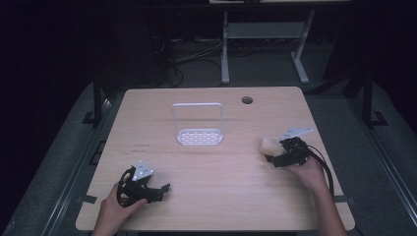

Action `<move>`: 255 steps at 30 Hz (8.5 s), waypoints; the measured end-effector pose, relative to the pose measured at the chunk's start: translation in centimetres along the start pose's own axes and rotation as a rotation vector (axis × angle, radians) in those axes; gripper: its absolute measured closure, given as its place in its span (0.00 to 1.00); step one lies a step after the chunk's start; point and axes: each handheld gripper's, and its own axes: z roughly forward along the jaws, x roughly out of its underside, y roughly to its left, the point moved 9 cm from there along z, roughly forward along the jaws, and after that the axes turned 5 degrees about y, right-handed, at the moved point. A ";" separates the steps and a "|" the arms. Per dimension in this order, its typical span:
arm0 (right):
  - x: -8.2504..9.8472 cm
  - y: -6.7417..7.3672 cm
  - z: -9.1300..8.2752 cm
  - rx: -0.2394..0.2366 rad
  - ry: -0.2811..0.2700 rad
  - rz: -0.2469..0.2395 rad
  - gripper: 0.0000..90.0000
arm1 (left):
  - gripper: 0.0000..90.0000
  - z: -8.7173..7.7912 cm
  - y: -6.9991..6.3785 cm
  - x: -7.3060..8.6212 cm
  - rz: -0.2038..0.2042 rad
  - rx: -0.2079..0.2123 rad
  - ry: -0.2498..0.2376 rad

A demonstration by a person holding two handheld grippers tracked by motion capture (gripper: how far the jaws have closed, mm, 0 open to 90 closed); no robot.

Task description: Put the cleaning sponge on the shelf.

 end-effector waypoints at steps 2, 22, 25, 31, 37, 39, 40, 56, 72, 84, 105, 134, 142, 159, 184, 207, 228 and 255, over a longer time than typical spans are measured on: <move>0.1 -0.1 0.1 0.006 0.002 0.002 0.16 | 0.13 0.0 0.0 0.0 0.000 0.000 0.000; 0.3 -0.4 -0.3 0.032 -0.025 0.009 0.34 | 0.13 0.0 0.0 0.0 0.002 0.000 0.003; 0.2 -0.4 -0.7 0.031 -0.031 0.018 0.34 | 0.13 0.0 0.0 0.0 0.003 0.000 0.002; 0.0 -0.1 -1.6 0.030 -0.050 0.024 0.34 | 0.13 0.0 0.0 0.0 0.001 0.000 0.001; -0.1 0.2 -2.2 0.022 -0.061 0.033 0.34 | 0.13 0.0 0.0 0.0 0.000 0.000 0.000; -0.1 0.3 -2.4 0.022 -0.060 0.030 0.34 | 0.13 0.0 0.0 0.0 -0.001 0.000 0.000; -0.1 0.3 -2.5 0.022 -0.059 0.027 0.34 | 0.13 0.0 0.0 0.0 0.000 0.000 0.000; -0.5 1.7 -3.2 0.000 -0.061 0.018 0.34 | 0.13 0.0 0.0 0.0 -0.001 0.000 0.000; -1.8 3.9 -3.3 -0.029 -0.069 -0.024 0.34 | 0.13 0.0 0.0 0.0 0.003 0.001 0.003; -3.1 5.5 -3.0 -0.041 -0.075 -0.070 0.34 | 0.13 0.0 0.0 0.0 0.003 0.001 0.003; -5.8 8.0 -2.1 -0.080 -0.084 -0.121 0.34 | 0.13 0.0 0.0 0.0 0.005 0.000 0.004; -9.0 10.2 0.2 -0.108 -0.082 -0.167 0.34 | 0.13 0.0 0.0 0.0 0.001 0.002 0.002; -10.1 11.0 0.6 -0.119 -0.081 -0.184 0.34 | 0.13 0.0 0.0 0.0 0.003 0.002 0.004; -12.2 12.8 2.4 -0.140 -0.076 -0.215 0.34 | 0.13 0.0 0.0 0.0 0.002 0.001 0.005; -14.9 13.6 4.6 -0.131 -0.087 -0.212 0.34 | 0.13 0.0 0.0 0.0 0.002 0.001 0.005; -16.7 14.9 8.3 -0.131 -0.067 -0.215 0.34 | 0.13 0.0 0.0 0.0 0.000 0.002 0.005; -17.7 15.9 11.4 -0.121 -0.041 -0.238 0.33 | 0.13 0.0 0.0 0.0 0.001 0.002 0.006; -17.3 15.8 13.1 -0.120 0.002 -0.229 0.31 | 0.13 0.0 0.0 0.0 -0.001 0.002 0.005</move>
